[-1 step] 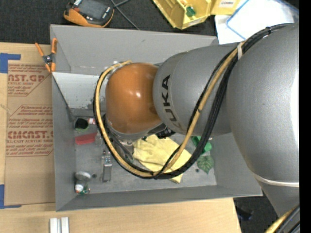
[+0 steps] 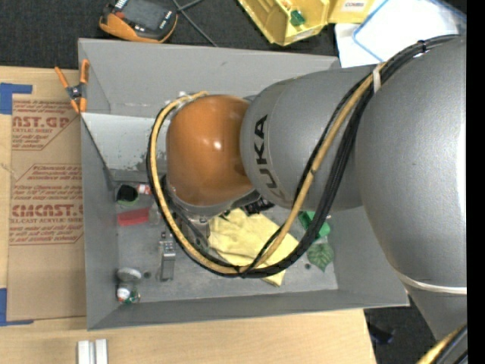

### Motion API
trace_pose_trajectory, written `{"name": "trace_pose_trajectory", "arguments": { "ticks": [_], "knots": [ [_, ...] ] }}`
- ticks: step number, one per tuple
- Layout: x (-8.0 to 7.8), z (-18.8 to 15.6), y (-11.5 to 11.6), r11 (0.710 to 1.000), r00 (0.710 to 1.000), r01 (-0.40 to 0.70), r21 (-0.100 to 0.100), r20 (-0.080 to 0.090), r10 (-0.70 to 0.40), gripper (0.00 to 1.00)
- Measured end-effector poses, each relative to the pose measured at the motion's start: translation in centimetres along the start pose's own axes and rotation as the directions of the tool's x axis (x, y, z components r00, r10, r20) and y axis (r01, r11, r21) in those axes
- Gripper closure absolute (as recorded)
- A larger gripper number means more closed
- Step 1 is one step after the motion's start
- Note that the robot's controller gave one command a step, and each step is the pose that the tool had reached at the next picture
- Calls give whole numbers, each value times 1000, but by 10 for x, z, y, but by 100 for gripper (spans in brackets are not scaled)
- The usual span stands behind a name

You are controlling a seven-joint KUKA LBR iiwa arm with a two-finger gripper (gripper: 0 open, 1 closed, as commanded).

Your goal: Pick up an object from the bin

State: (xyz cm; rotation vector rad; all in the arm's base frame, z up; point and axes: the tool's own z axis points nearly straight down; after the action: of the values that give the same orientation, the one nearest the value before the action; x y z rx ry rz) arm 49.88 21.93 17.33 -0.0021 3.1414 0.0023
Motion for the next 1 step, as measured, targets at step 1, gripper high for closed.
{"name": "trace_pose_trajectory", "arguments": {
  "ticks": [1],
  "knots": [
    [-85,107,-17,992,992,-130,1,-5,130,0]
  ]
}}
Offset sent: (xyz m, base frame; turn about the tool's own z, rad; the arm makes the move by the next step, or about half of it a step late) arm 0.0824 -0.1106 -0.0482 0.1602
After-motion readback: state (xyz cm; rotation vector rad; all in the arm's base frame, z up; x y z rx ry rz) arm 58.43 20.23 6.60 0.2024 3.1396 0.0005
